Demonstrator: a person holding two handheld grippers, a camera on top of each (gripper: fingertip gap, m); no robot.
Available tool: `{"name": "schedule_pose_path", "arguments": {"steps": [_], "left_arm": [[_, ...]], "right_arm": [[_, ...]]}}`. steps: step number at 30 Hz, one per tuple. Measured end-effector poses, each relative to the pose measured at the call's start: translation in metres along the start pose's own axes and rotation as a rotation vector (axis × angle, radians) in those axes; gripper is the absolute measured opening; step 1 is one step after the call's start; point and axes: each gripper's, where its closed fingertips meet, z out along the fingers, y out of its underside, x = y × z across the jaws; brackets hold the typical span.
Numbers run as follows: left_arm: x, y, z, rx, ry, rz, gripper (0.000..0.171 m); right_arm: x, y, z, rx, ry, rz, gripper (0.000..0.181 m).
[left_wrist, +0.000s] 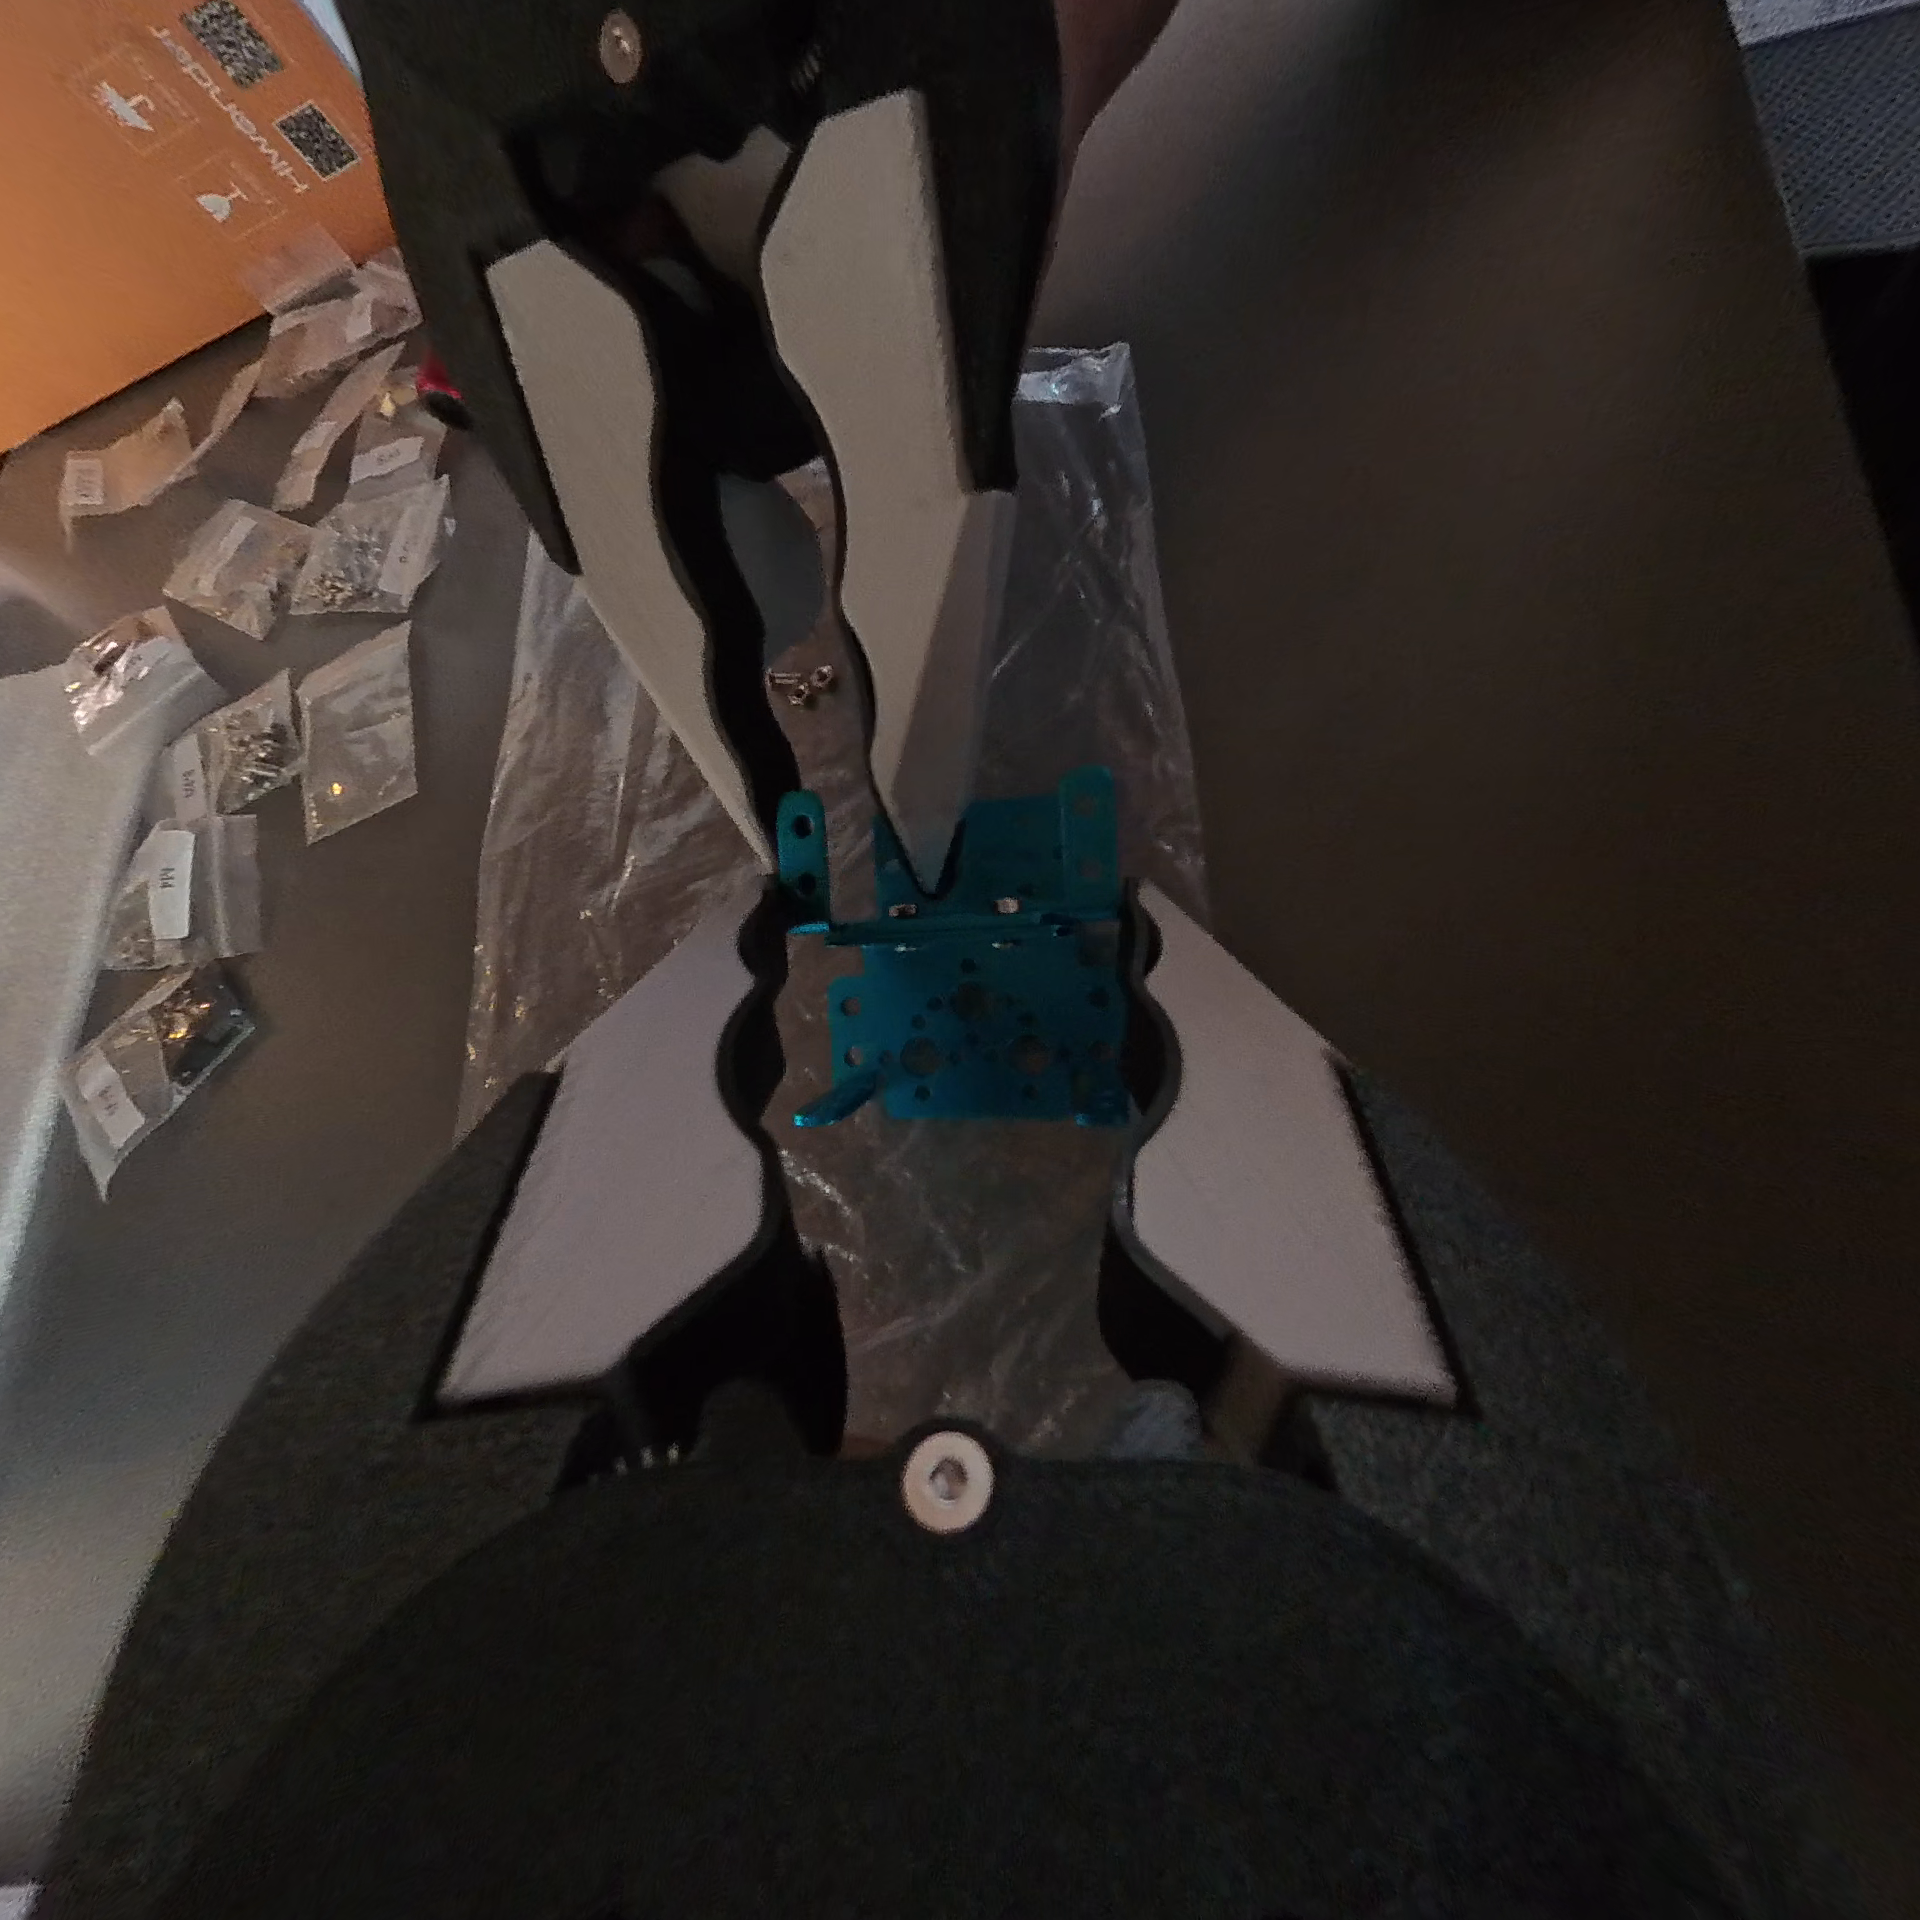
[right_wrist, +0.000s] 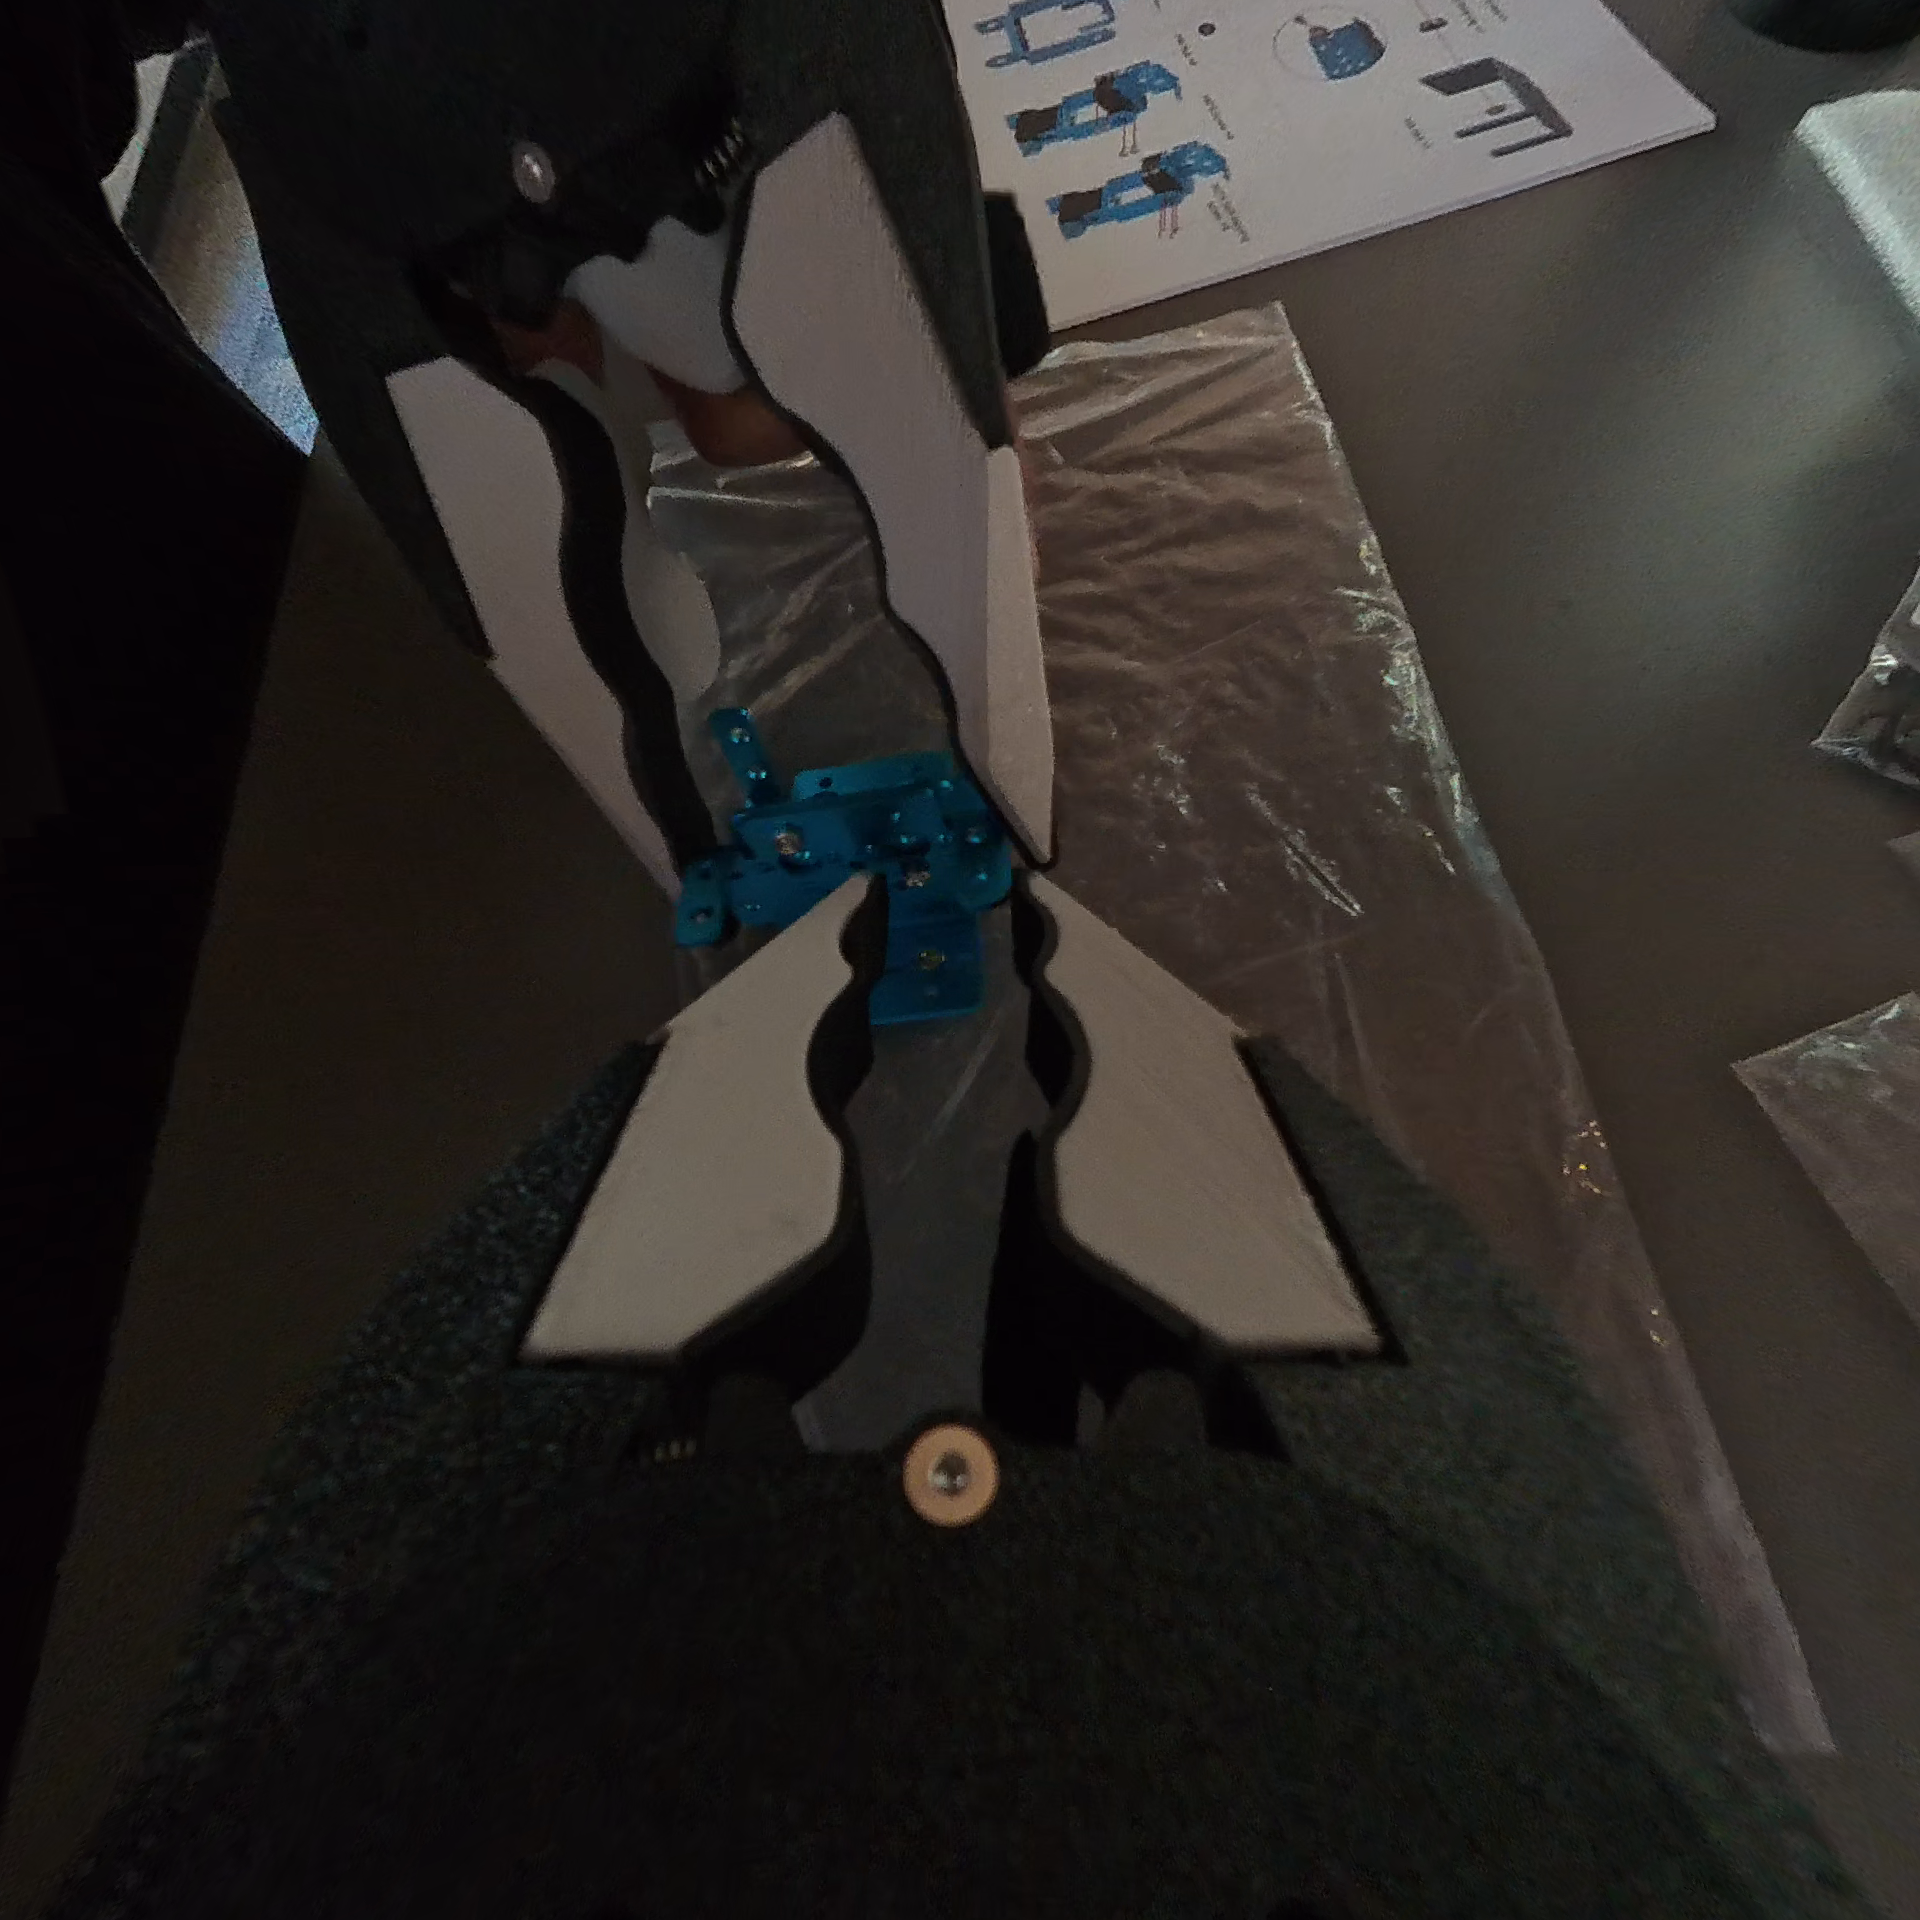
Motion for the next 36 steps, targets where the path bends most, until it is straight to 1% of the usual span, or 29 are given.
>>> {"name": "schedule_pose_path", "arguments": {"steps": [2,4,6,9,12,14,16,17,18,19,20,27,29,31,36], "left_arm": [[0.000,0.000,0.000,0.003,0.003,-0.011,0.064],[0.000,0.000,0.001,0.003,-0.004,-0.001,0.064],[0.000,0.000,0.001,0.001,-0.012,0.007,0.064],[0.000,0.000,0.001,0.007,-0.017,0.006,0.064],[0.000,0.000,0.001,0.011,-0.022,0.006,0.064],[0.000,-0.001,0.002,0.012,-0.035,0.025,0.065],[0.001,-0.001,0.002,0.011,-0.039,0.023,0.065],[0.001,-0.001,0.002,0.012,-0.039,0.022,0.065],[0.001,-0.001,0.002,0.013,-0.038,0.023,0.065],[0.001,-0.001,0.002,0.013,-0.037,0.024,0.065],[0.001,-0.001,0.002,0.014,-0.037,0.024,0.065],[0.002,-0.001,0.002,0.019,-0.037,0.023,0.065],[0.003,-0.001,0.002,0.022,-0.036,0.026,0.065],[0.003,-0.001,0.002,0.023,-0.038,0.028,0.065],[0.003,-0.001,0.002,0.024,-0.035,0.026,0.065]], "right_arm": [[0.002,0.000,0.000,0.004,0.009,0.011,0.017],[0.002,0.000,0.000,0.009,-0.002,0.026,0.016],[0.000,0.000,-0.001,0.011,-0.016,0.046,0.019],[-0.001,-0.001,0.001,0.009,-0.026,0.074,0.020],[0.001,-0.001,0.001,0.012,-0.018,0.106,0.014],[0.003,-0.002,0.000,0.021,-0.040,0.168,0.006],[0.001,-0.002,0.000,0.032,-0.078,0.211,0.008],[0.000,-0.002,-0.001,0.037,-0.095,0.218,0.013],[-0.002,-0.001,-0.001,0.033,-0.108,0.227,0.020],[0.000,0.000,-0.001,0.023,-0.104,0.236,0.033],[0.000,0.001,-0.002,0.016,-0.103,0.236,0.037],[0.003,0.004,0.002,0.005,-0.077,0.240,0.037],[0.008,0.003,0.001,0.022,-0.065,0.267,0.030],[0.009,0.003,0.001,0.027,-0.078,0.292,0.030],[0.008,0.003,-0.002,0.021,-0.061,0.256,0.034]]}}
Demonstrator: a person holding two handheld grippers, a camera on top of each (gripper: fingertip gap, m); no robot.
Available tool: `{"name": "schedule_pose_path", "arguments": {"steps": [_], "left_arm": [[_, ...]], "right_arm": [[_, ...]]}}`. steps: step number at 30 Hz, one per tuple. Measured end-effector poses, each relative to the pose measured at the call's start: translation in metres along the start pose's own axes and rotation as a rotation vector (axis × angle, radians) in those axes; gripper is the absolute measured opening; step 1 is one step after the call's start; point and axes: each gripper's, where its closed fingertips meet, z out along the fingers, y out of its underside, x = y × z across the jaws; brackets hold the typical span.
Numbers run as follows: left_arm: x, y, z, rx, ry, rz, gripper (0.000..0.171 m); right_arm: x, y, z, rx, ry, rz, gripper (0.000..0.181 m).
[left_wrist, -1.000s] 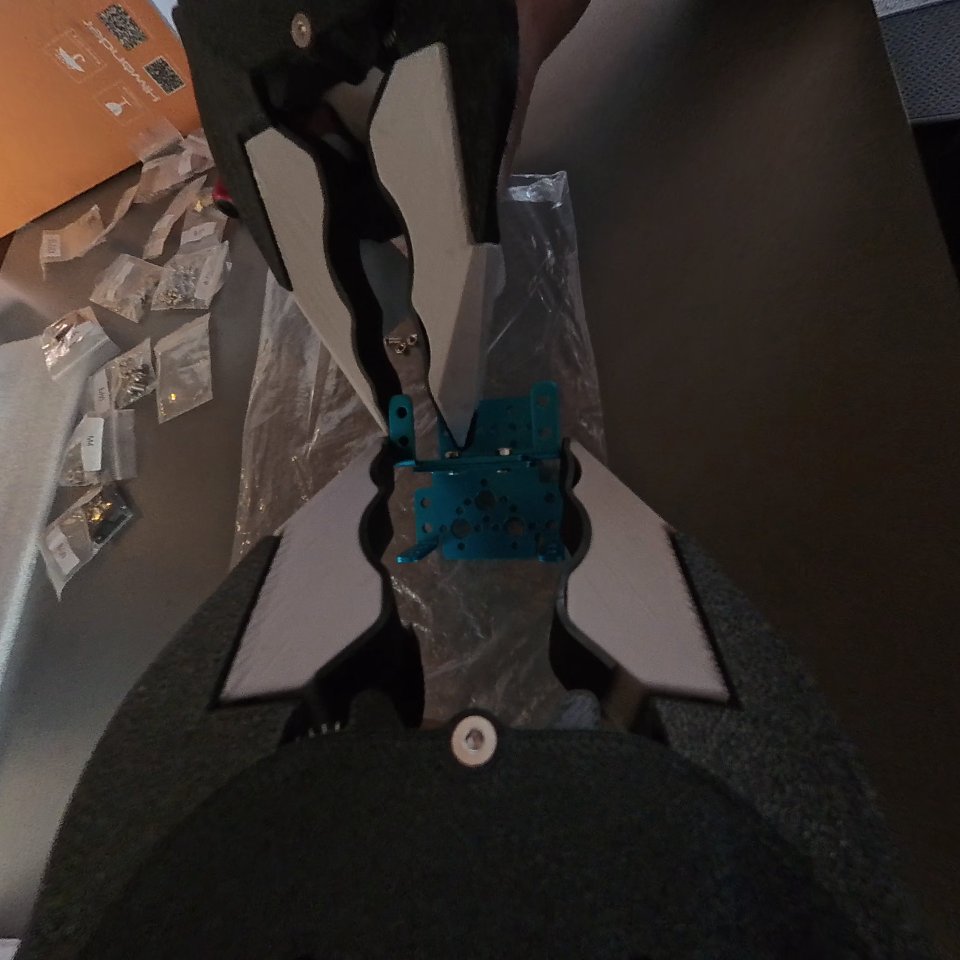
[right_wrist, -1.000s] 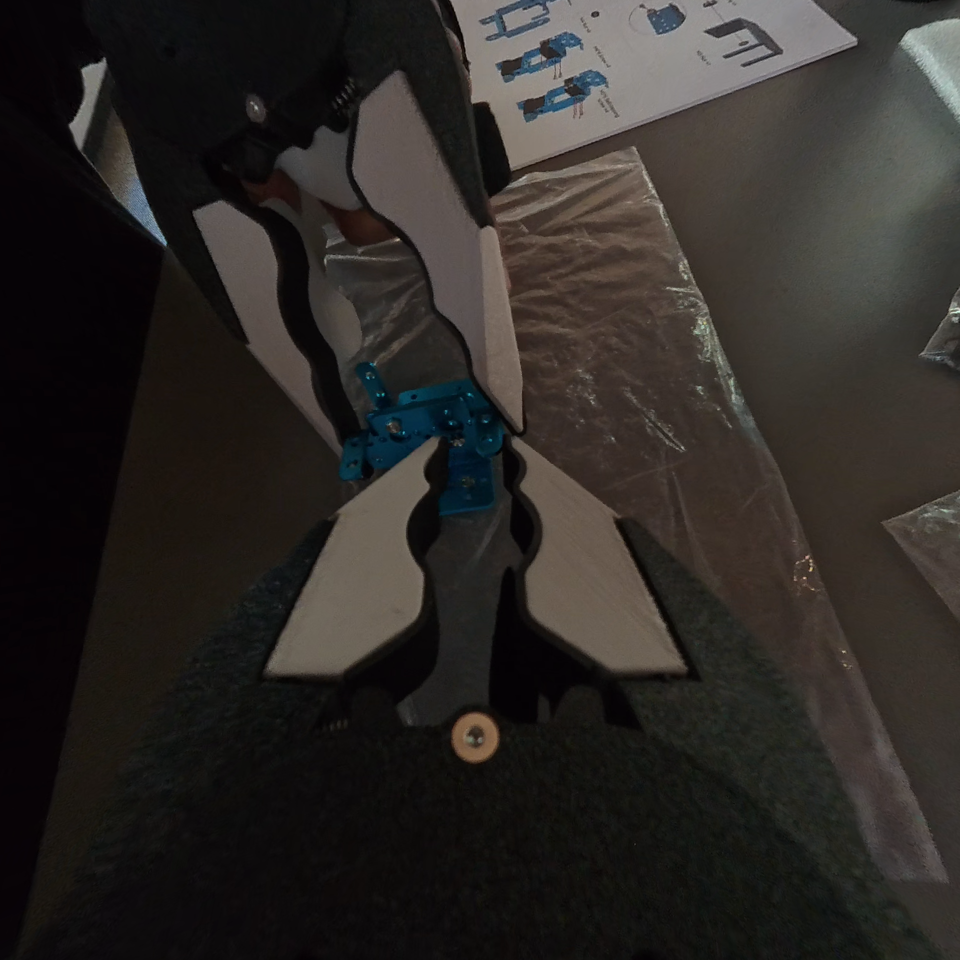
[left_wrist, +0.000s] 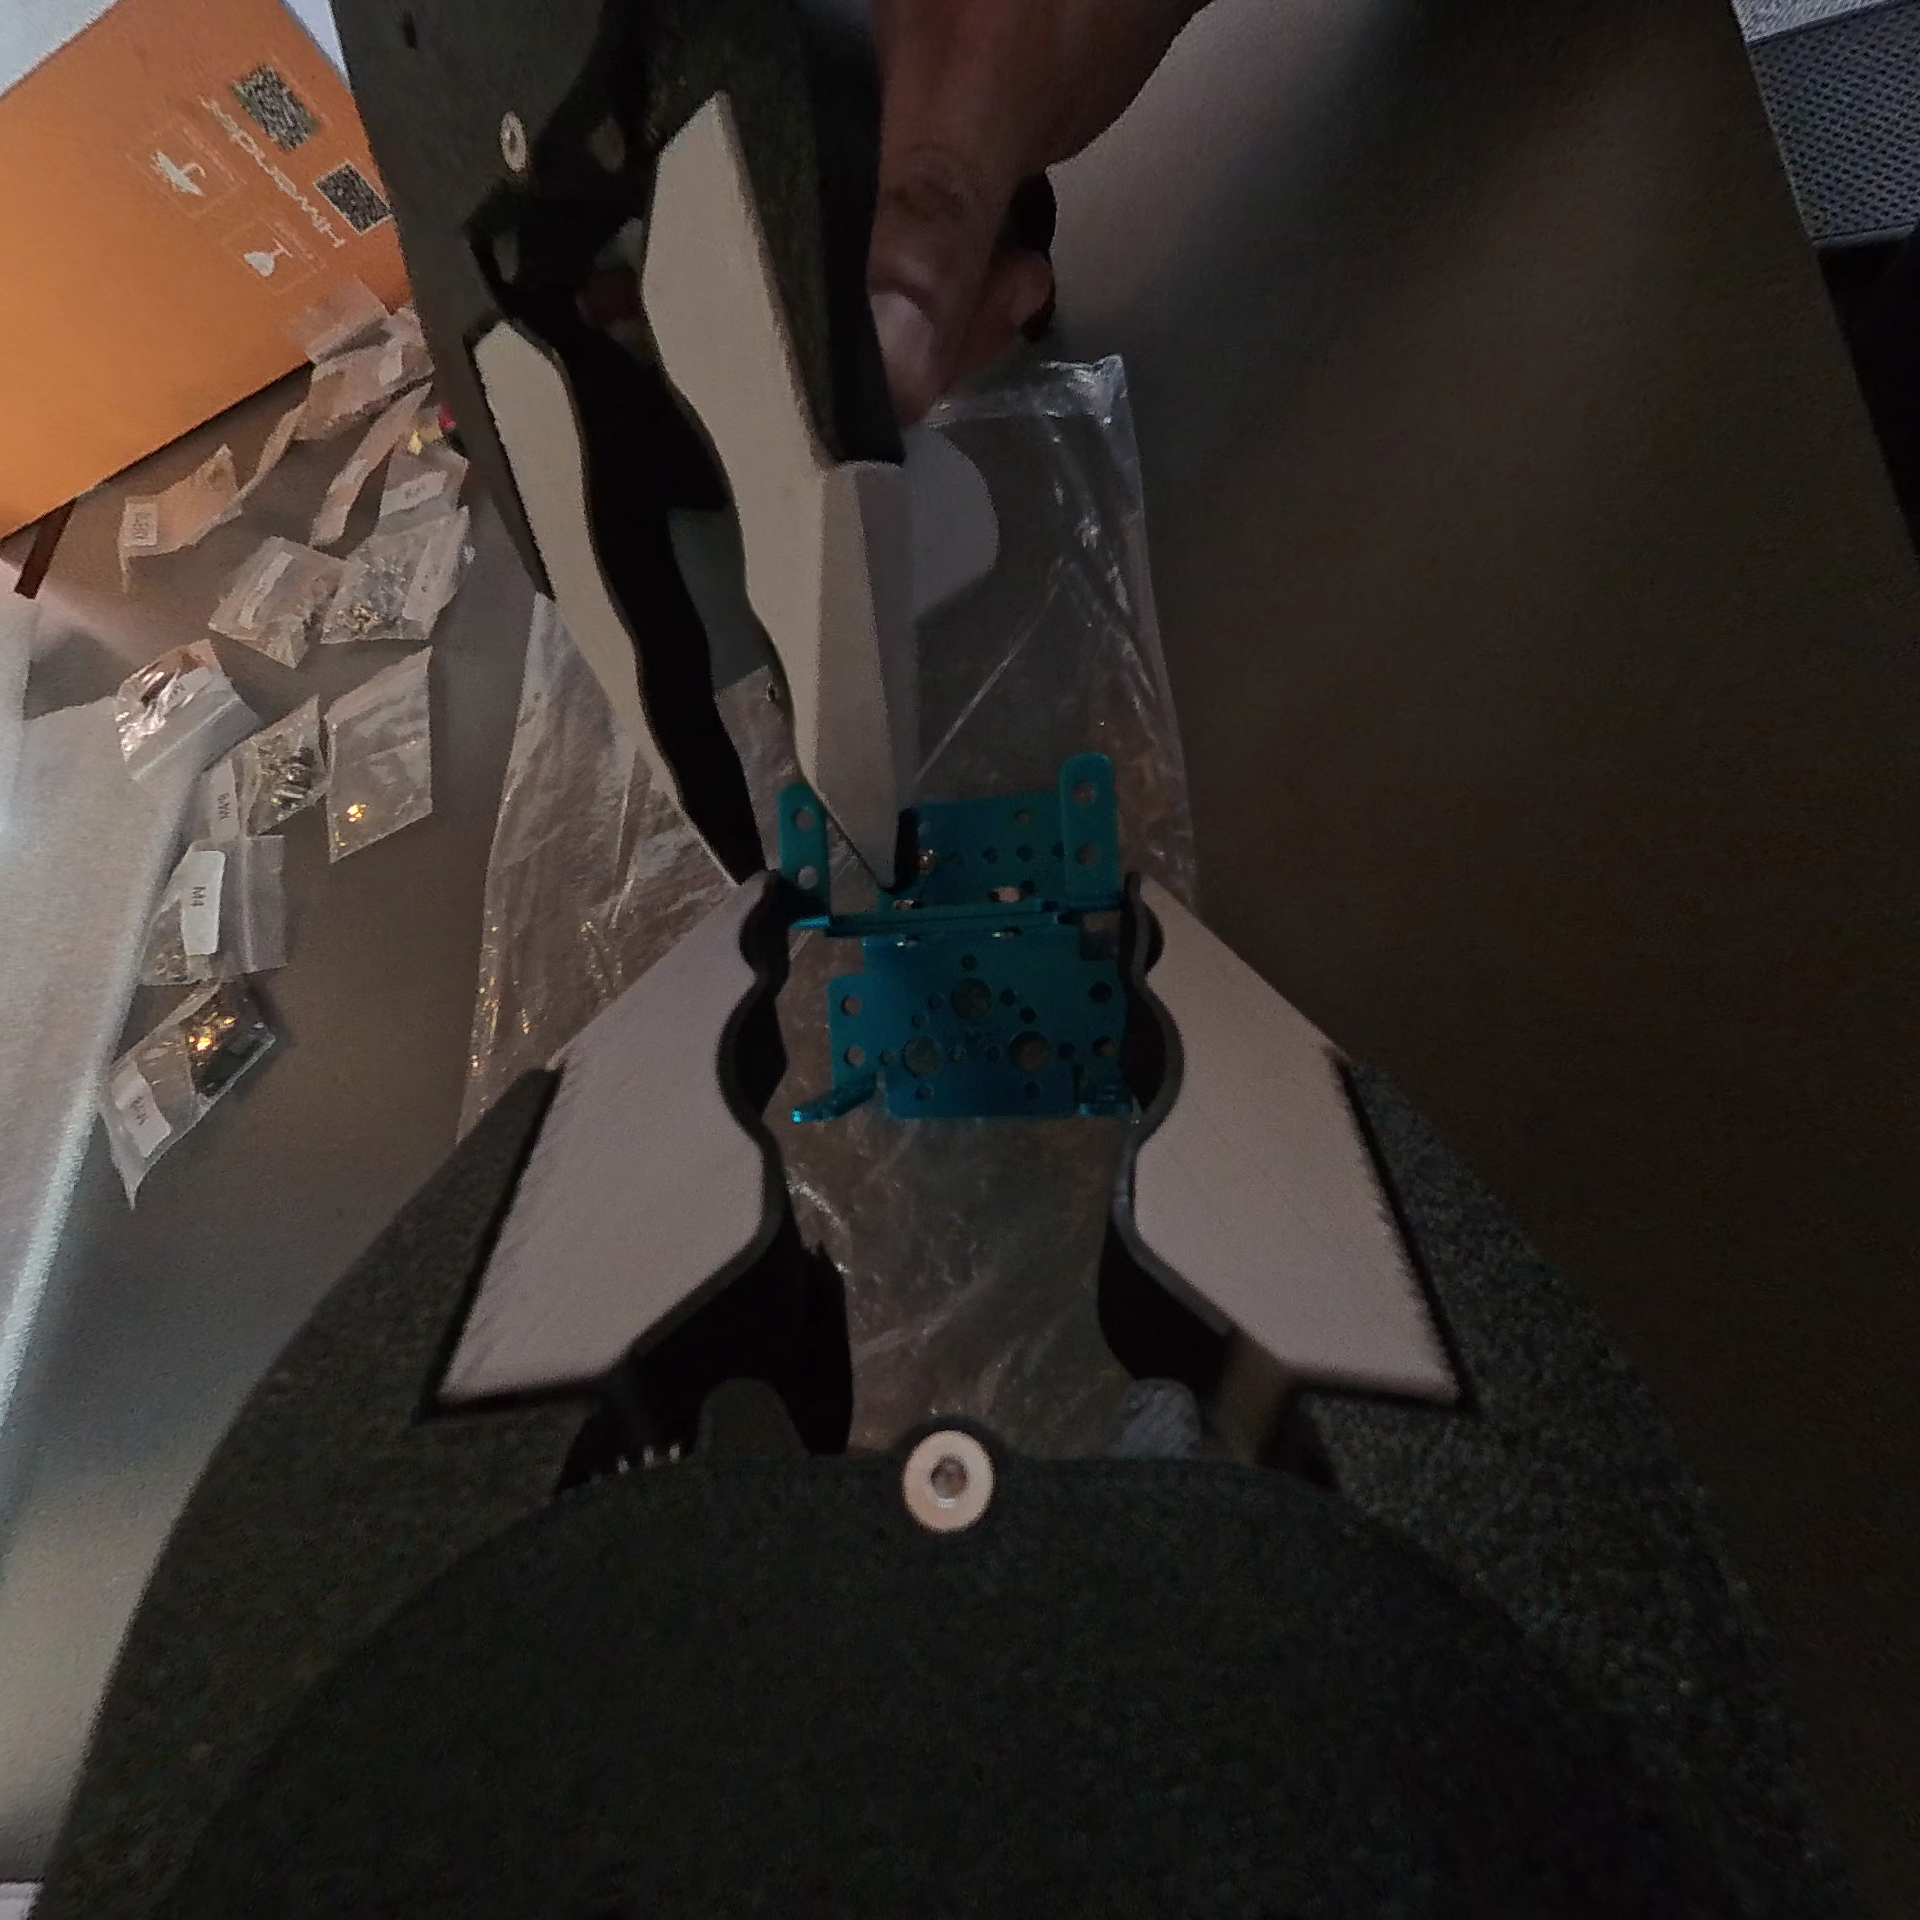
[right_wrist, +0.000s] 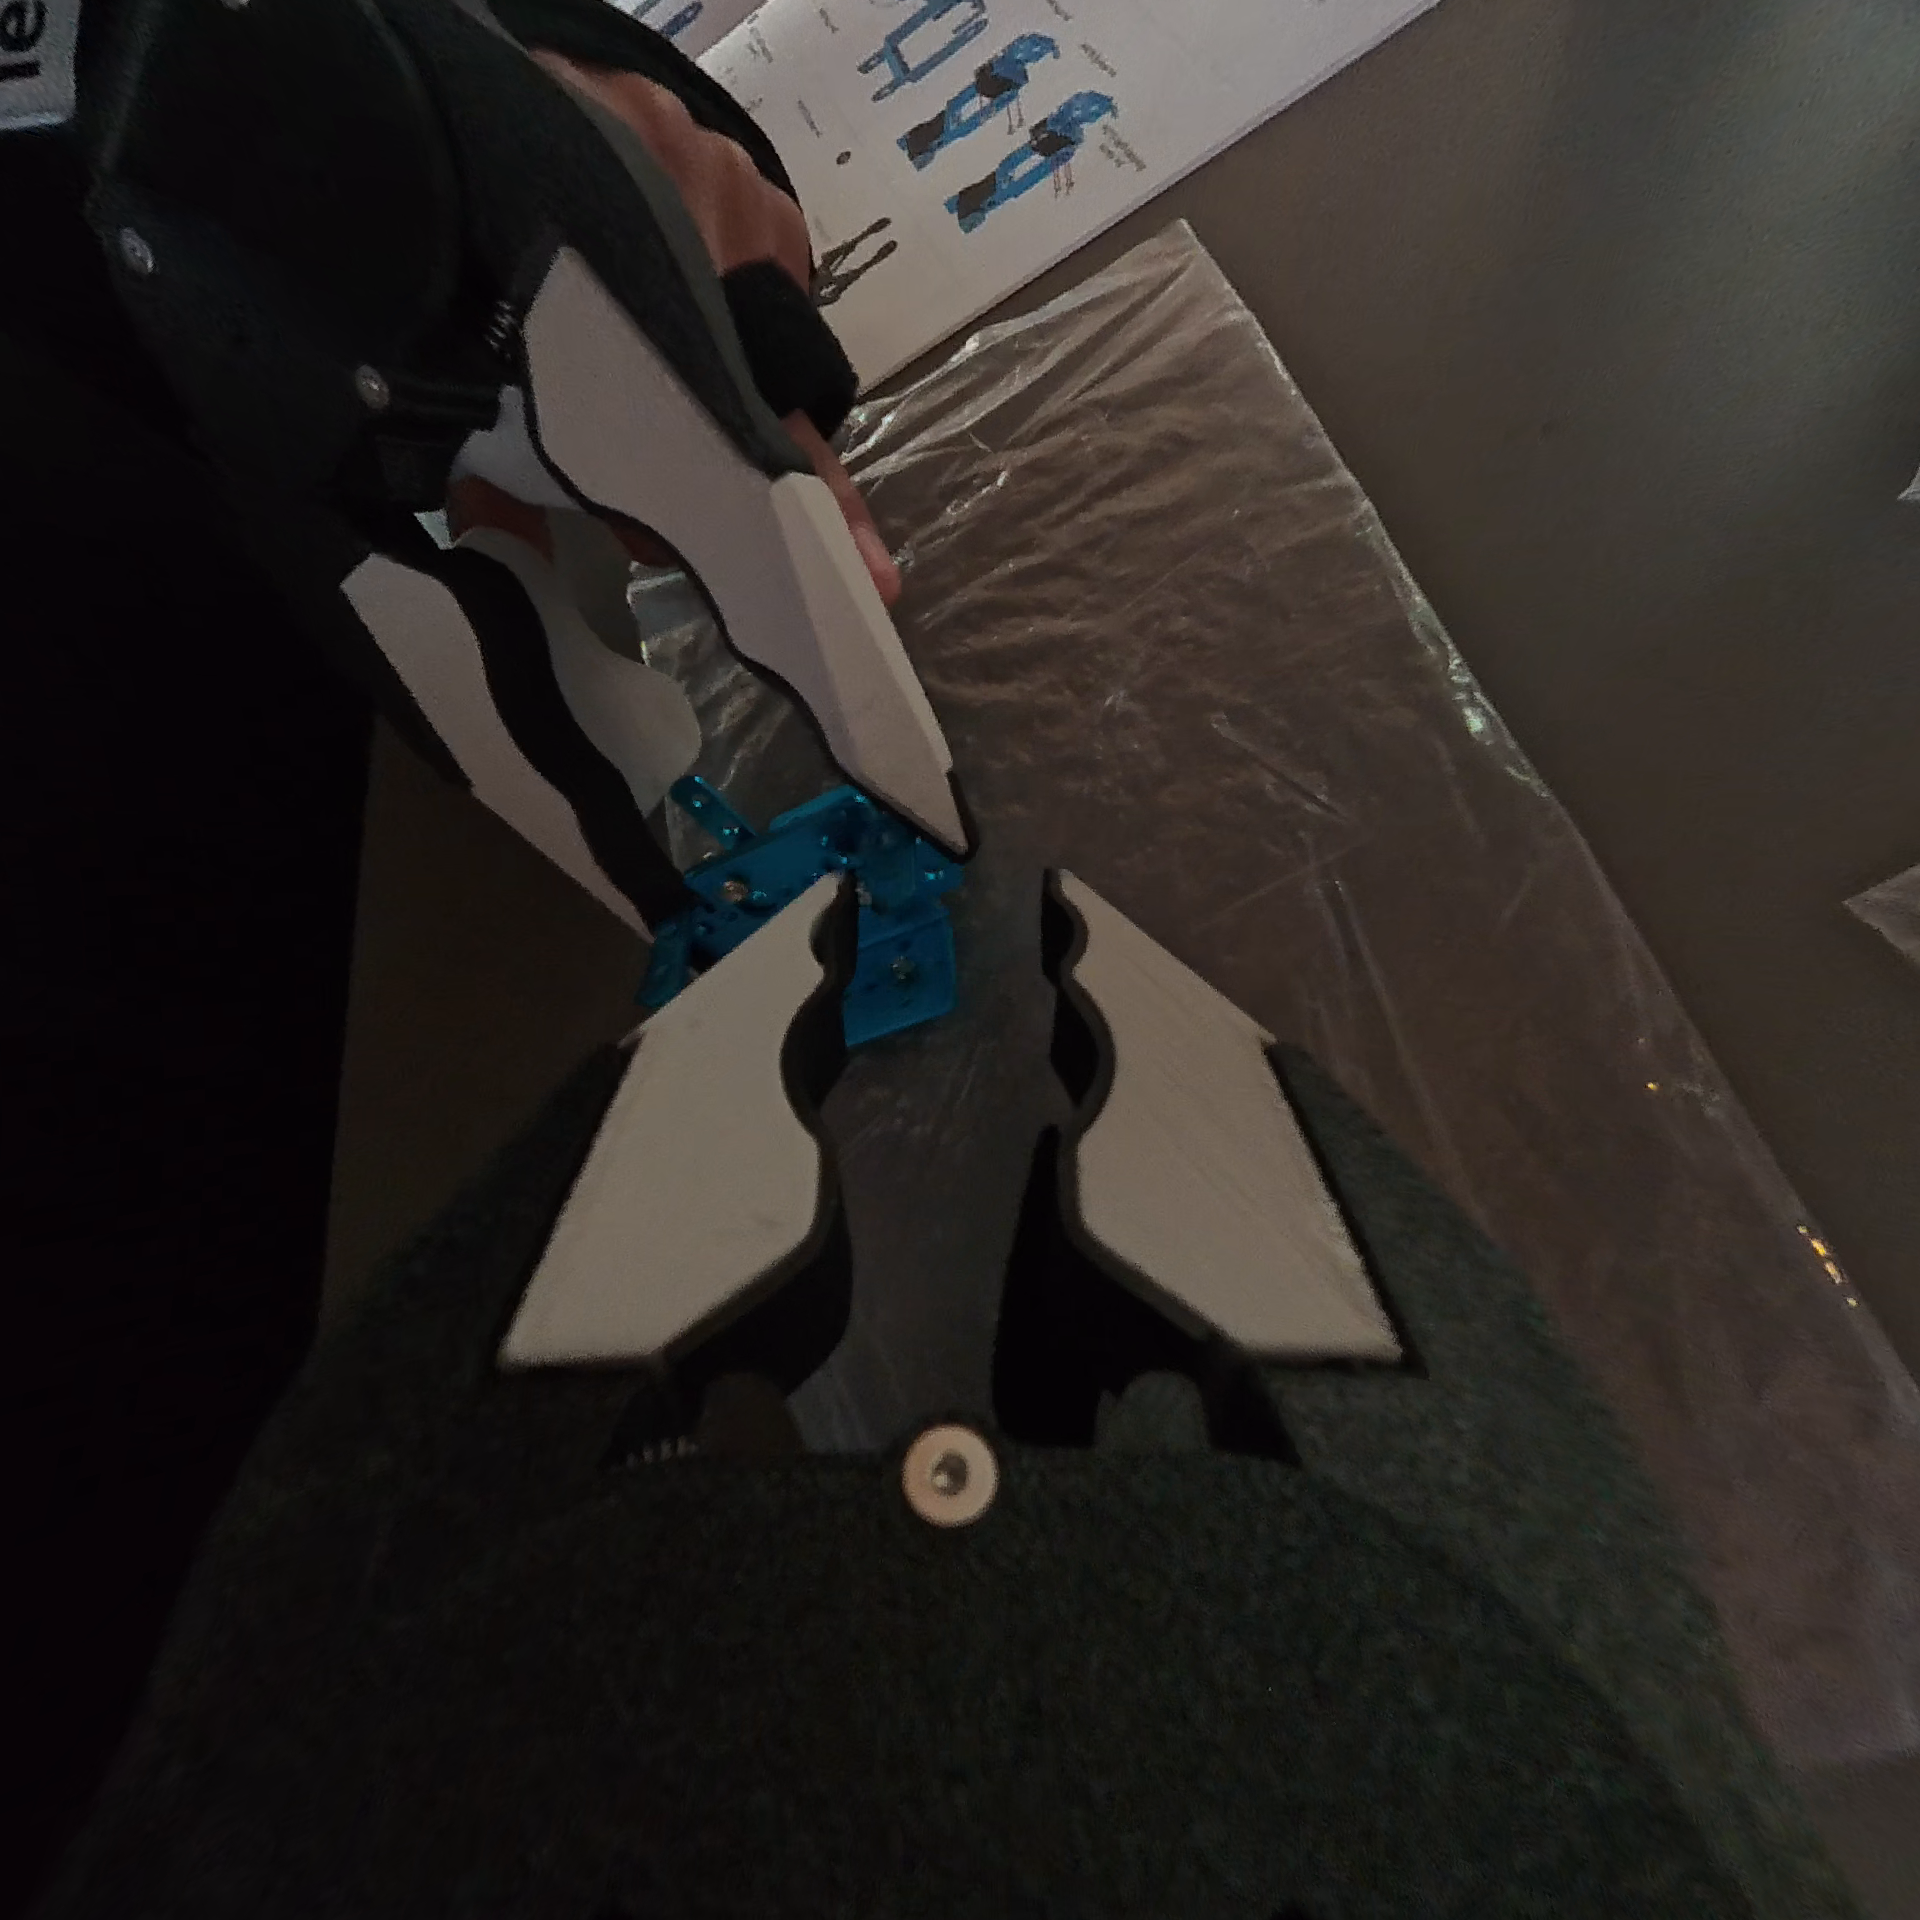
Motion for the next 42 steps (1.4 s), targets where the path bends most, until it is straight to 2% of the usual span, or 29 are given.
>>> {"name": "schedule_pose_path", "arguments": {"steps": [5,9,17,19,27,31,34,36,42], "left_arm": [[0.0001,-0.0001,0.0000,-0.003,-0.004,0.000,0.065],[-0.0004,0.0000,0.0003,0.000,-0.001,0.001,0.065],[-0.0003,0.0003,-0.0002,-0.001,-0.002,-0.003,0.065],[0.0002,-0.0002,0.0002,0.002,-0.005,-0.003,0.065],[0.0002,0.0004,-0.0004,0.002,0.004,-0.005,0.064],[-0.0001,0.0003,-0.0004,0.004,-0.001,-0.007,0.064],[0.0002,0.0000,0.0001,0.005,-0.001,-0.001,0.064],[0.0001,0.0005,-0.0004,0.004,0.007,-0.010,0.065],[0.0002,0.0006,-0.0005,0.003,0.002,-0.006,0.064]], "right_arm": [[0.0018,0.0031,0.0028,-0.033,0.040,-0.026,0.037],[0.0013,0.0026,0.0016,-0.022,0.022,-0.005,0.032],[0.0035,0.0026,0.0031,-0.037,0.074,-0.037,0.043],[0.0052,-0.0014,0.0003,-0.009,0.074,-0.024,0.036],[0.0009,0.0026,0.0024,-0.047,0.098,-0.104,0.038],[0.0033,-0.0007,0.0020,-0.024,0.095,-0.068,0.039],[0.0012,-0.0029,0.0009,-0.008,0.088,-0.084,0.033],[-0.0019,-0.0026,0.0003,-0.015,0.081,-0.100,0.040],[0.0019,0.0029,0.0033,-0.055,0.117,-0.129,0.041]]}}
